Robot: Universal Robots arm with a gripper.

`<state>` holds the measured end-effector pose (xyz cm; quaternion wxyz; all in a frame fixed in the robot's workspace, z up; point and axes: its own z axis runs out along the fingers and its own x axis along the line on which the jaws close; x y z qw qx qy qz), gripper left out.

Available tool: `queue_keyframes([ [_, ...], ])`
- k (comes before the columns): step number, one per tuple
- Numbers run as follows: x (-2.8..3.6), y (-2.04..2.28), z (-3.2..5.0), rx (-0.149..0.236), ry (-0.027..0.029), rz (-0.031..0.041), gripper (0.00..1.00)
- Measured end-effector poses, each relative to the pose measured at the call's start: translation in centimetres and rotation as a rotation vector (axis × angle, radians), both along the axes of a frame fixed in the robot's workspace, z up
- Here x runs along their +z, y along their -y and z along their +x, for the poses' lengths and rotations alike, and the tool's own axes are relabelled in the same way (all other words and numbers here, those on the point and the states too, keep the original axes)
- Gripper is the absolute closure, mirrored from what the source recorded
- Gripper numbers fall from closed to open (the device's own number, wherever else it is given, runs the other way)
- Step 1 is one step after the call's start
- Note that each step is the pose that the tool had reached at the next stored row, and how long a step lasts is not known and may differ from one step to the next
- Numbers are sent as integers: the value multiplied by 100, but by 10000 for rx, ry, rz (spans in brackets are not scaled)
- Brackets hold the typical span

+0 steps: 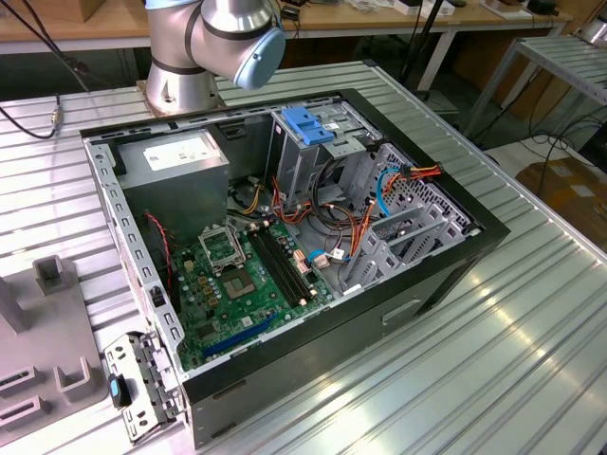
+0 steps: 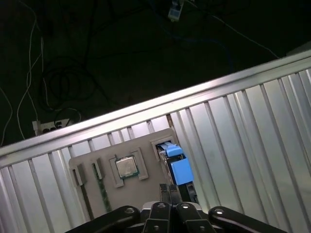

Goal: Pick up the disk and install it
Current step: 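Pick up the disk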

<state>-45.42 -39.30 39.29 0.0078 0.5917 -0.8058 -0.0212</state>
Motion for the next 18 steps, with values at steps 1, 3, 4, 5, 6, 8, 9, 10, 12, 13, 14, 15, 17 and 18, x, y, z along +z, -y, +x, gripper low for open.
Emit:
queue_keyframes([
  [1,-1,0,0,237,0,-1,89],
  [3,-3,0,0,498,1,0,89],
  [4,-5,0,0,709,6,0,89],
  [5,-6,0,0,866,22,-2,89],
  [6,-8,0,1,953,40,-3,89],
  [8,-13,0,1,1079,87,-5,89],
  [9,-15,0,0,1111,121,-8,89],
  [10,-19,0,0,1146,174,-12,89],
  [12,-23,0,1,1217,263,-28,89],
  [13,-28,0,2,1315,301,-31,89],
  [14,-33,0,1,1504,332,-31,89],
  [15,-38,0,1,1712,358,-30,89],
  [17,-46,0,0,2128,392,-26,89],
  [18,-52,0,0,2212,422,-26,89],
])
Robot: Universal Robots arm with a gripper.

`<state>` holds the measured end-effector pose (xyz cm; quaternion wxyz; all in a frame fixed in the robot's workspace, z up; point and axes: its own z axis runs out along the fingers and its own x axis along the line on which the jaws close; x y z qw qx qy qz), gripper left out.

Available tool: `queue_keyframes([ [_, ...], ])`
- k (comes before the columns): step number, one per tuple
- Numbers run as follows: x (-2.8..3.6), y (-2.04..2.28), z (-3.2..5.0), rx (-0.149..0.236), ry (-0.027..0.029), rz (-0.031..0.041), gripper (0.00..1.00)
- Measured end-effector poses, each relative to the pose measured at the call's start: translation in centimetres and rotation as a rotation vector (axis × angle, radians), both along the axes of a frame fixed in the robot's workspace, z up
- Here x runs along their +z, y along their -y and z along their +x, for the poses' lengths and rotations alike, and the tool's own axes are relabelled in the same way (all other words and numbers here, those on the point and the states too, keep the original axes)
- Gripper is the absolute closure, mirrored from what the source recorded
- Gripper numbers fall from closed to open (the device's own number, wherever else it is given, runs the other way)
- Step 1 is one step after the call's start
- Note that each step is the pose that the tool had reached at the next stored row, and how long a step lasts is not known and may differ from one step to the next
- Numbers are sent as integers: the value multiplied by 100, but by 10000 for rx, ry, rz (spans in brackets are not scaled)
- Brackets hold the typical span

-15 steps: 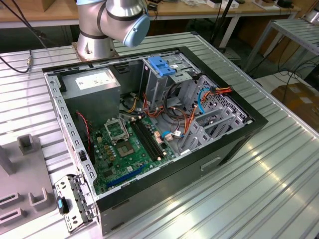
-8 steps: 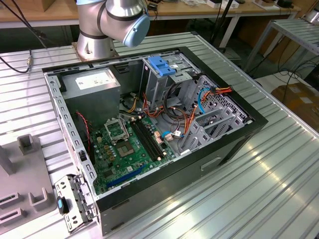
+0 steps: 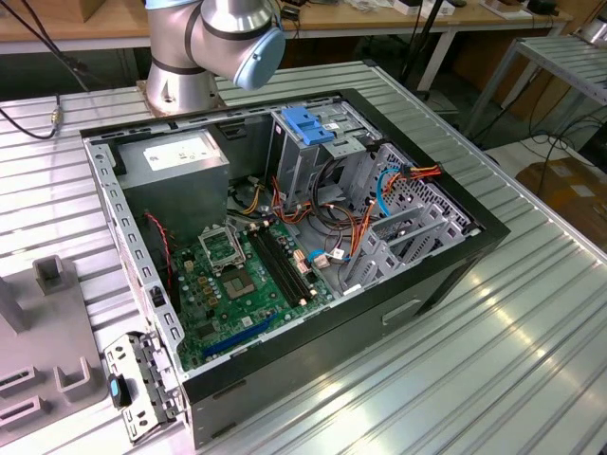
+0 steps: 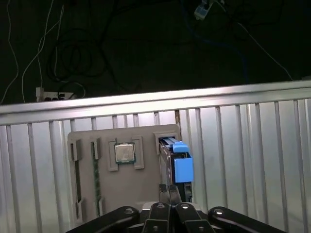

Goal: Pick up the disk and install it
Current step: 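Pick up the disk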

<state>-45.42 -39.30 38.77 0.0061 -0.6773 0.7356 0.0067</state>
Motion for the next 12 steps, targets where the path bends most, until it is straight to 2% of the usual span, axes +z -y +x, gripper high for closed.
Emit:
queue_keyframes([
  [2,-14,-1,1,21,67,0,89],
  [7,-41,-33,1,21,90,-1,89],
  [8,-41,-33,1,21,89,-9,76],
  [9,-41,-33,1,21,89,-14,76],
  [12,-42,-34,1,21,90,-25,58],
])
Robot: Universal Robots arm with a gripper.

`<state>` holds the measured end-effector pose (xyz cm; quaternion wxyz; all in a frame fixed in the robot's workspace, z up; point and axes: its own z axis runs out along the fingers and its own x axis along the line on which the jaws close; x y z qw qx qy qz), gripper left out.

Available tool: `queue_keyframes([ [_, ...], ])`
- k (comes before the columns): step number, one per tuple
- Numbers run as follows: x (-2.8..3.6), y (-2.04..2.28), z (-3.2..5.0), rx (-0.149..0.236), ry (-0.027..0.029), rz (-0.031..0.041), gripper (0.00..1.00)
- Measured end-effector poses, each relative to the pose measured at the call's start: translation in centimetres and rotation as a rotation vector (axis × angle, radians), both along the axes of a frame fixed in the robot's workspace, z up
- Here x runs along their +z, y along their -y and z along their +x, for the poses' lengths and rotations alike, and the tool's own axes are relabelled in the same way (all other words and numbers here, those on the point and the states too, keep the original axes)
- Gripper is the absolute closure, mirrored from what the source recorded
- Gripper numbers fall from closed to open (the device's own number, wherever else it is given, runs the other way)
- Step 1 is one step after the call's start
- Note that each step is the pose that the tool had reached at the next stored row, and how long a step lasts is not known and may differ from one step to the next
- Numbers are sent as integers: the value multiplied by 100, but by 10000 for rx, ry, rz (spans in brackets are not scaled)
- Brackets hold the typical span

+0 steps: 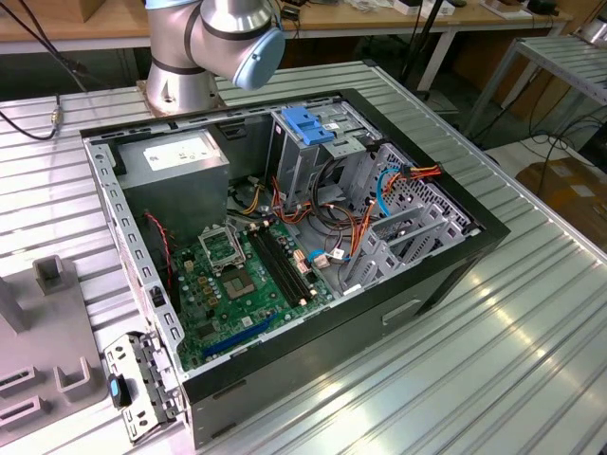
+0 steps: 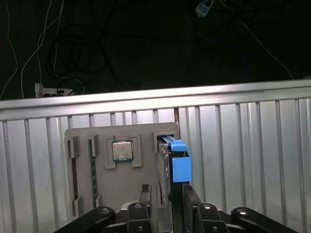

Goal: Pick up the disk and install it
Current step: 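Pick up the disk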

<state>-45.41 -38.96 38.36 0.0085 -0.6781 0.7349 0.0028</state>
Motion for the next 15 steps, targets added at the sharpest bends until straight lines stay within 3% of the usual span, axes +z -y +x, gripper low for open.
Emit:
queue_keyframes([
  [2,-2,-20,0,-40,-2,-1,58],
  [6,-43,-64,0,-151,0,1,40],
  [15,-215,-110,-16,-115,-2,0,40],
])
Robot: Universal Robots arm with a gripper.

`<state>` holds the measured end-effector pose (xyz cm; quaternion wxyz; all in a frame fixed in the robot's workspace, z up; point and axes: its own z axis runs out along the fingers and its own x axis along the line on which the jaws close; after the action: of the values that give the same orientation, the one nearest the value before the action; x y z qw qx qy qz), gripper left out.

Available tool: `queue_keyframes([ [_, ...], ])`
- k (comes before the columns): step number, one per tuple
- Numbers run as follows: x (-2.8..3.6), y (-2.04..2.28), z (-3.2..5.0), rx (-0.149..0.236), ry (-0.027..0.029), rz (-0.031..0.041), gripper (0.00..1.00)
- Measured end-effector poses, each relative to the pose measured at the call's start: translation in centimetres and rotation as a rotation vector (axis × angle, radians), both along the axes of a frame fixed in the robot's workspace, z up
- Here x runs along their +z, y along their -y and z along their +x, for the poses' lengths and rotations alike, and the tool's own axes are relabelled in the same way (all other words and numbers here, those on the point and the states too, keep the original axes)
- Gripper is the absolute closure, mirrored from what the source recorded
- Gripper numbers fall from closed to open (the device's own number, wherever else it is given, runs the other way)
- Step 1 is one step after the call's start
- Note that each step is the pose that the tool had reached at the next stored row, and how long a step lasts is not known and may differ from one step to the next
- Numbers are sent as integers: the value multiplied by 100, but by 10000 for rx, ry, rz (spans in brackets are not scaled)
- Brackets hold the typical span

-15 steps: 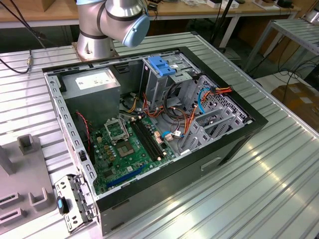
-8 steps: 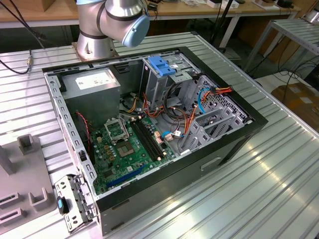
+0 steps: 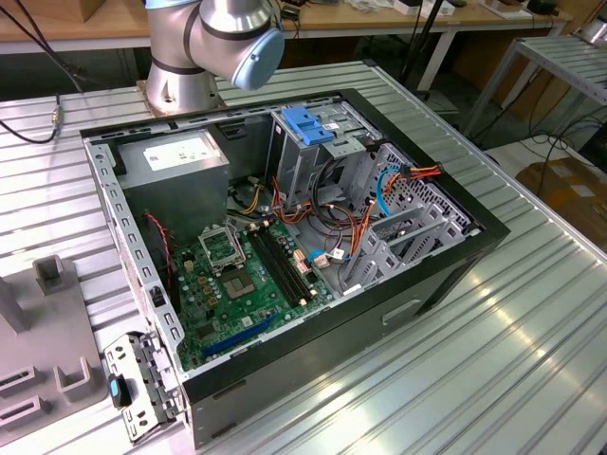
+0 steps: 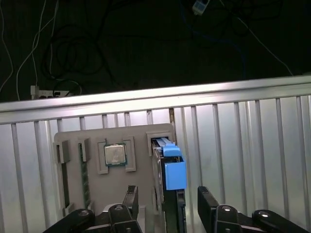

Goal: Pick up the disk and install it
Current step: 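Pick up the disk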

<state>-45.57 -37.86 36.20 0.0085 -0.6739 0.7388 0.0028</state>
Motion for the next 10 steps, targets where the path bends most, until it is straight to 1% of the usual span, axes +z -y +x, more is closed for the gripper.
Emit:
queue_keyframes([
  [2,-49,-7,-7,332,10,0,40],
  [3,-62,-13,-11,406,13,0,40],
  [5,-99,-48,-11,458,13,0,40],
  [7,-135,-99,-14,467,13,0,40],
  [8,-160,-114,-19,479,17,2,40],
  [10,-198,-119,-38,512,14,1,40],
])
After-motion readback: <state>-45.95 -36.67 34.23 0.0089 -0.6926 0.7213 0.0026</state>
